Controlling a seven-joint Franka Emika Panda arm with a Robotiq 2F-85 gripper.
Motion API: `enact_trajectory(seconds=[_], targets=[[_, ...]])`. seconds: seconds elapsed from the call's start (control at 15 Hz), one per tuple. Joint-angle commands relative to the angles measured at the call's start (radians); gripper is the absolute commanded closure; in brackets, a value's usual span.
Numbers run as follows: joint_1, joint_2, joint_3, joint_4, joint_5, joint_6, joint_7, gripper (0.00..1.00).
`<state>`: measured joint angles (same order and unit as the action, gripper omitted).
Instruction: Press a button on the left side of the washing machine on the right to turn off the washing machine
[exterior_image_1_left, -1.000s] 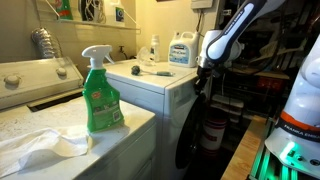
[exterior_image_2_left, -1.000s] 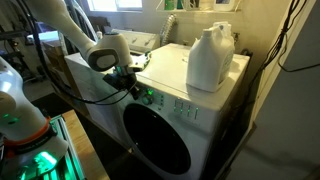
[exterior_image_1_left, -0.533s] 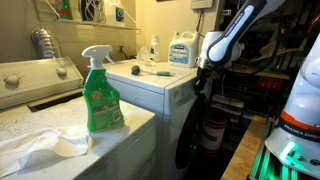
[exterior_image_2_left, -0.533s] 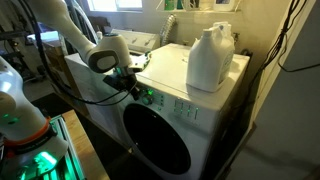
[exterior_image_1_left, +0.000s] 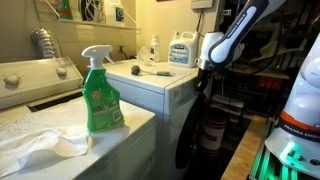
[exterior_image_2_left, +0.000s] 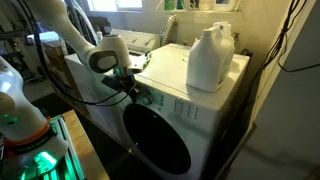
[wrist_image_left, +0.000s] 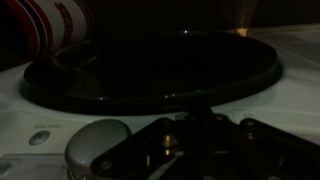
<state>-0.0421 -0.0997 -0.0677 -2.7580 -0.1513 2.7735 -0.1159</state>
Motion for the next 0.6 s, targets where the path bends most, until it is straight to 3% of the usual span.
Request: enact_trajectory(seconds=[0.0,0.27,0.33,0.47,0.53], targets=[[0.006,-0.060,0.009,0.008,0.057,-0.268,-0.003,0.93],[0.011,-0.276,-0.010,-0.035,0.151,-0.591,-0.074,0.91],[0.012,-0.301,-0.016,-0.005,0.171,-0.675,-0.093,0.66],[0.010,-0.426,-0.025,-0.013,0.199,-0.844,-0.109,0.60],[0.002,-0.475,-0.024,0.005,0.201,-0.929,-0.082,0.52]])
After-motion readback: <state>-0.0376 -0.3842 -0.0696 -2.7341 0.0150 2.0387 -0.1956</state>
